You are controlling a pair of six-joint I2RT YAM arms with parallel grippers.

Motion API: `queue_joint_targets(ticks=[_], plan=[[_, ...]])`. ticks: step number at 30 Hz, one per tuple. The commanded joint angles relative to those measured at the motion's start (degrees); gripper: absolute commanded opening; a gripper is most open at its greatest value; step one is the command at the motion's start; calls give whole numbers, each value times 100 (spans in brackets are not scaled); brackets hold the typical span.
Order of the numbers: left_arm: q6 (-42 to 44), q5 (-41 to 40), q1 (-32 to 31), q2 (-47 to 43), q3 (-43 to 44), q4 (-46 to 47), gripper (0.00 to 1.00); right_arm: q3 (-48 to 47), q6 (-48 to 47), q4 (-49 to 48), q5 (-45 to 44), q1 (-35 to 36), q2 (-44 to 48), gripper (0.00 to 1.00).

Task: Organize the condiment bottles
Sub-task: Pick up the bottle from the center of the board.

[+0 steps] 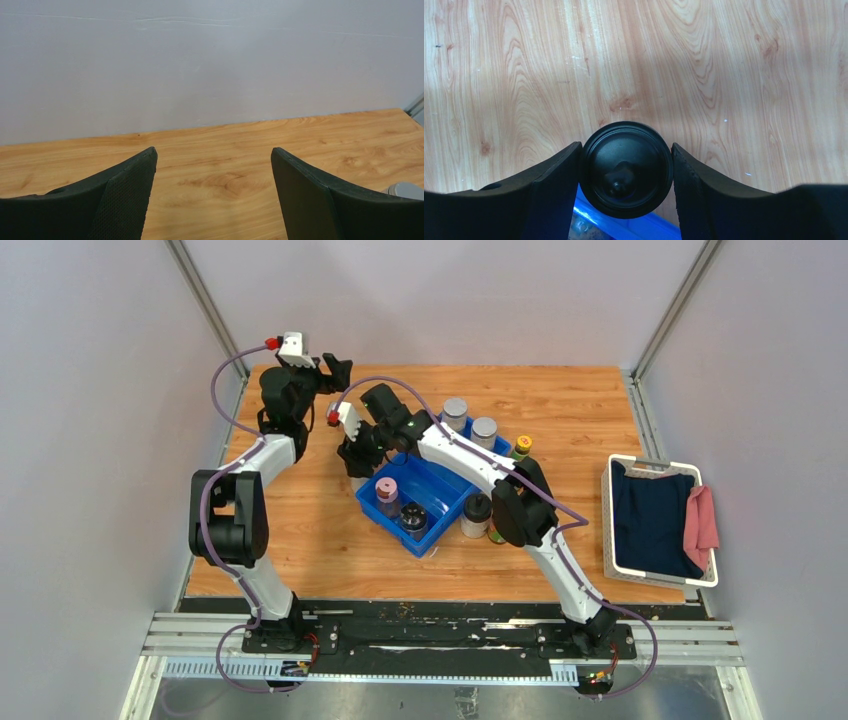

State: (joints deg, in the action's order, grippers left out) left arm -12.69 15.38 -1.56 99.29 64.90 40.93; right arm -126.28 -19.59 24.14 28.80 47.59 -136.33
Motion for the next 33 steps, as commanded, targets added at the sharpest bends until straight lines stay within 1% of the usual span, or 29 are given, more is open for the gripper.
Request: queue_joint_targets(ticks=[1,13,26,33], plan=[[-32,-45,68,75,-89,152,88,-283,-170,130,-142,70,325,0],[-57,-69,66,94,-118,152,88,-227,-211,-74,-137,74,641,0],[-108,-65,61,159,-126,172,88,-148,-194,-341,-376,66,1037,0],[-155,-56,60,166,-137,213,87,203,-126,-601,-591,57,1472,0]])
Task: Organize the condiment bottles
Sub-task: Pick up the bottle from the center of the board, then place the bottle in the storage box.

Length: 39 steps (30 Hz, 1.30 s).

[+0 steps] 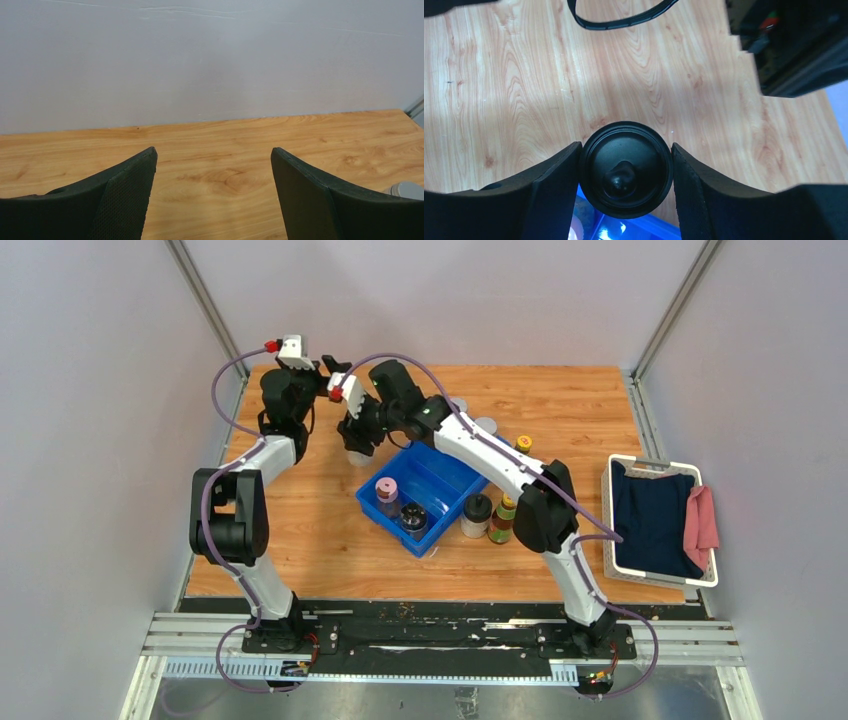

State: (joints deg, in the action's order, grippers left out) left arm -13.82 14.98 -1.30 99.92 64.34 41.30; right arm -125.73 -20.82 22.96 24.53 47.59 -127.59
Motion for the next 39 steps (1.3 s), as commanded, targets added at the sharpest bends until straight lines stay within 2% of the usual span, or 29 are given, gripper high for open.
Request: queue_joint_targets(ticks=[1,22,39], plan=[[-46,-11,33,113,-91,183,87,214,-2,-519,-198,55,663,0],[-24,-4,-59,89,-121,238,87,1713,-1,-927,-637,-260,1919,0],[11,-5,-128,97,-116,238,87,2536,50,-1001,-791,-483,2489,0]])
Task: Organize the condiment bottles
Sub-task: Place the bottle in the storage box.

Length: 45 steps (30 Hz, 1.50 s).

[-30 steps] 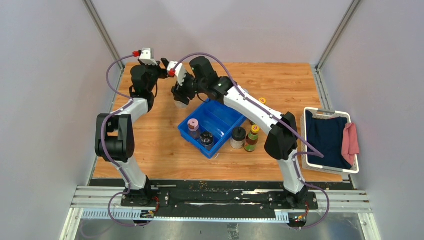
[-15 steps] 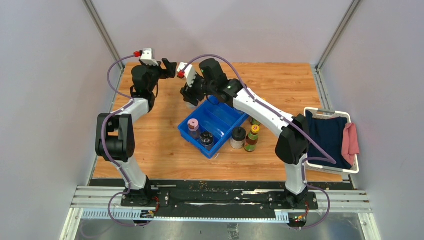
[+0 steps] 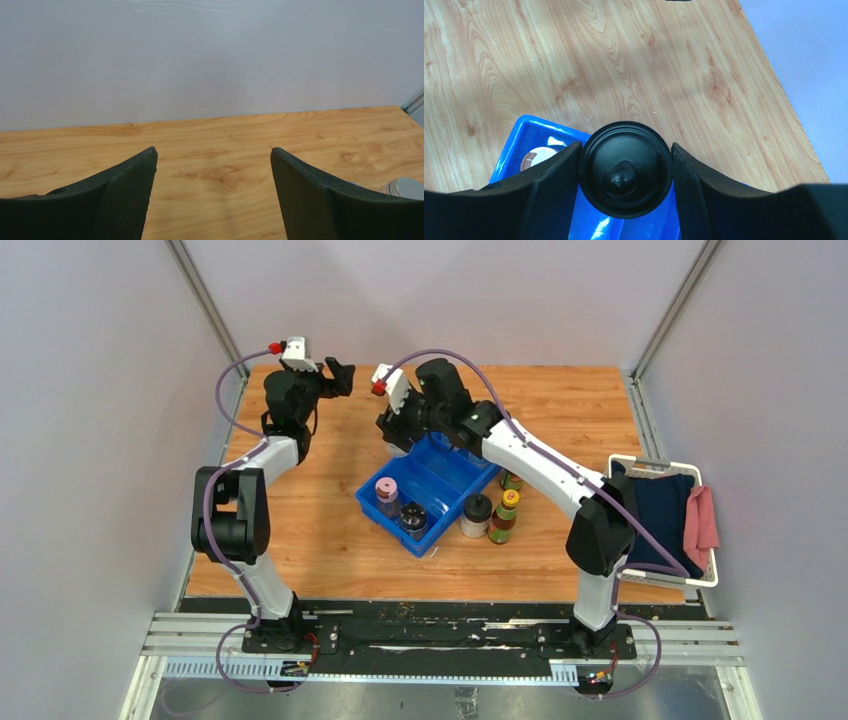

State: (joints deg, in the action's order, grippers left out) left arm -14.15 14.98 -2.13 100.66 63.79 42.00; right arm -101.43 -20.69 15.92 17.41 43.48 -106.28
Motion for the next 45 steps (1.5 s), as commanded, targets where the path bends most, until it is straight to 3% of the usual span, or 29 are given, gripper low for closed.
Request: queue_joint_targets(ticks=[1,45], plan=[[36,-8,-53,15,-68,168,87,145,38,-288,-92,-70,385,0],[44,-35,-264,39,-77,168,86,1263,491,-374,12,-63,1021,0]])
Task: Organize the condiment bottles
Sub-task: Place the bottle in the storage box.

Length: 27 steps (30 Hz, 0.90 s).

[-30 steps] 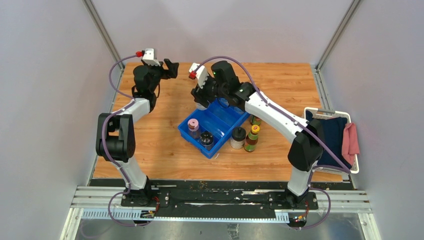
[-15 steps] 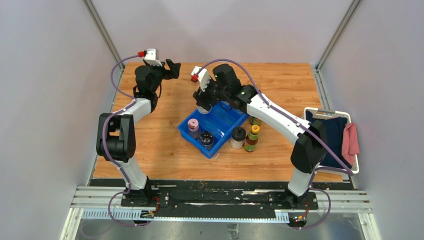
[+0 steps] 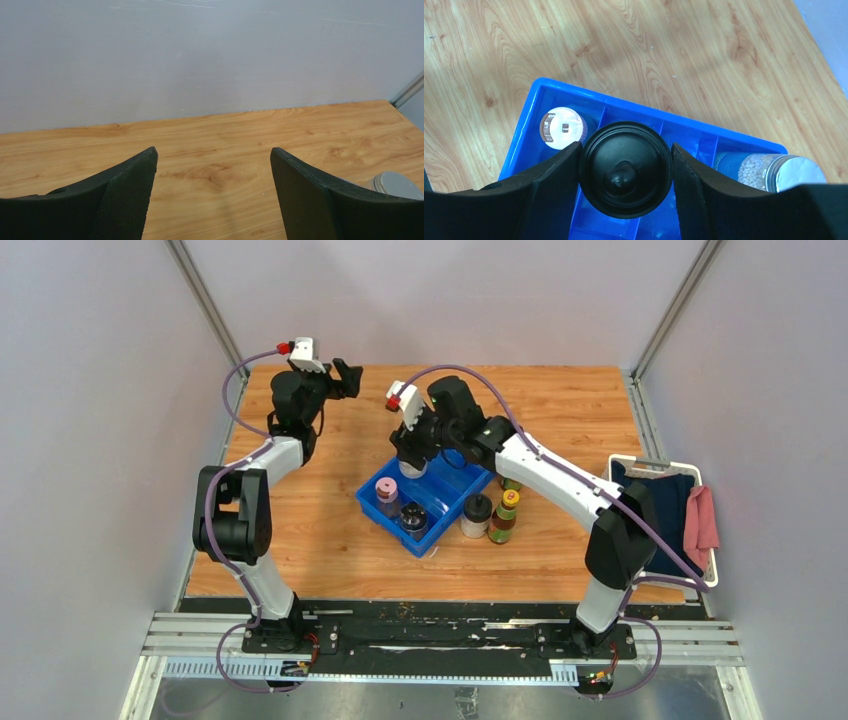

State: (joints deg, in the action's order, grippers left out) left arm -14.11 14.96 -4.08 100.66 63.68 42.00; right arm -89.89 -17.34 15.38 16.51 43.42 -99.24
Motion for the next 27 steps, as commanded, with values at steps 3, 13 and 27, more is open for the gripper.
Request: queue_joint_targets(ticks=[3,13,27], plan=[[40,-37,-75,42,-66,168,86,205,210,-345,139,-48,348,0],[51,-66,-119,16,-90,166,86,445,323,-451,190,-4,353,0],[101,-98,-137,66,-109,167,86,695,460,-682,385,14,206,0]])
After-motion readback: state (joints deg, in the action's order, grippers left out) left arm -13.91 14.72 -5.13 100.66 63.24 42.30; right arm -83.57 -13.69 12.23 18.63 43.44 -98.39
